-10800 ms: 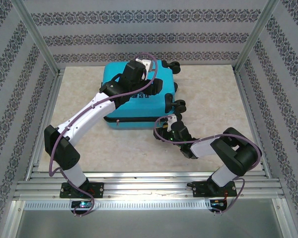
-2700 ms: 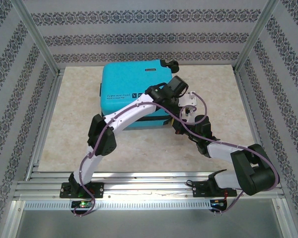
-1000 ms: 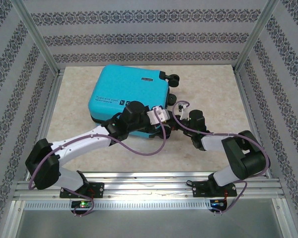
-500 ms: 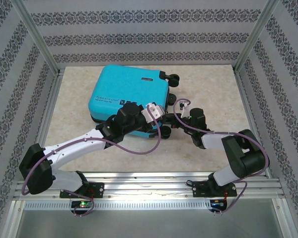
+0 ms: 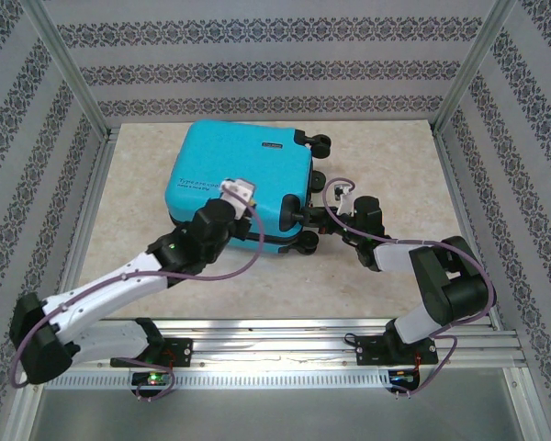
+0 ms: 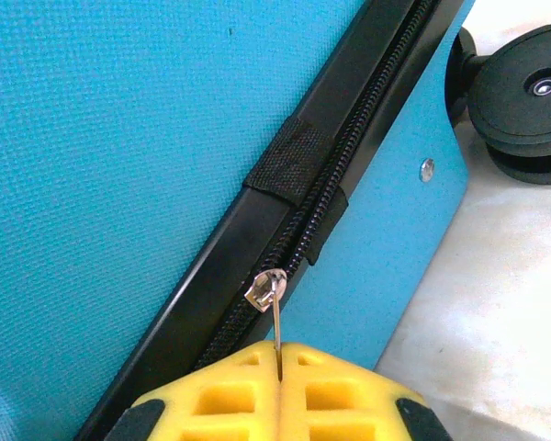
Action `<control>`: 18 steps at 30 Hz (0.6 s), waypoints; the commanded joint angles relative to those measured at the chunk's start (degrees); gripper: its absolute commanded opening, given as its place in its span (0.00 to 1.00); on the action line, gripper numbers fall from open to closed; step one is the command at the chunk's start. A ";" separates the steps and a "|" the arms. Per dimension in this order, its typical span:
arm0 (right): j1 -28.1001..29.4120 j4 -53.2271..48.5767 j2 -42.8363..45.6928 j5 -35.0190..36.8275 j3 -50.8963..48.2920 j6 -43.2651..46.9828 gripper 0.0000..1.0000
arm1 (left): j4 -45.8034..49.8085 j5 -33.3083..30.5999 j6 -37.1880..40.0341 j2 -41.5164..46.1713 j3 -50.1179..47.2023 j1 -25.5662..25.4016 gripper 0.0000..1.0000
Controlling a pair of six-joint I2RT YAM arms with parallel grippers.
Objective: Pack the luggage
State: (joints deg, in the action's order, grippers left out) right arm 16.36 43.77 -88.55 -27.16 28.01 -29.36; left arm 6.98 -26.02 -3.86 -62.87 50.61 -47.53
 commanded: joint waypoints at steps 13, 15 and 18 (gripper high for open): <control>1.39 8.09 -2.15 -1.10 1.09 0.27 0.00 | 9.84 2.64 -20.10 12.97 -13.93 18.16 0.25; 1.99 8.09 -2.01 -1.05 1.06 0.57 0.00 | 8.60 4.25 -19.65 10.90 -13.58 19.91 0.25; 2.82 7.82 -1.80 -0.68 1.04 1.23 0.00 | 5.81 6.78 -18.22 7.59 -12.17 22.18 0.25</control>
State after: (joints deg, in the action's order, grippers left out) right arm 17.41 47.18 -90.37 -27.79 28.01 -29.30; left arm 16.60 -23.27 -21.52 -53.36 37.10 -27.11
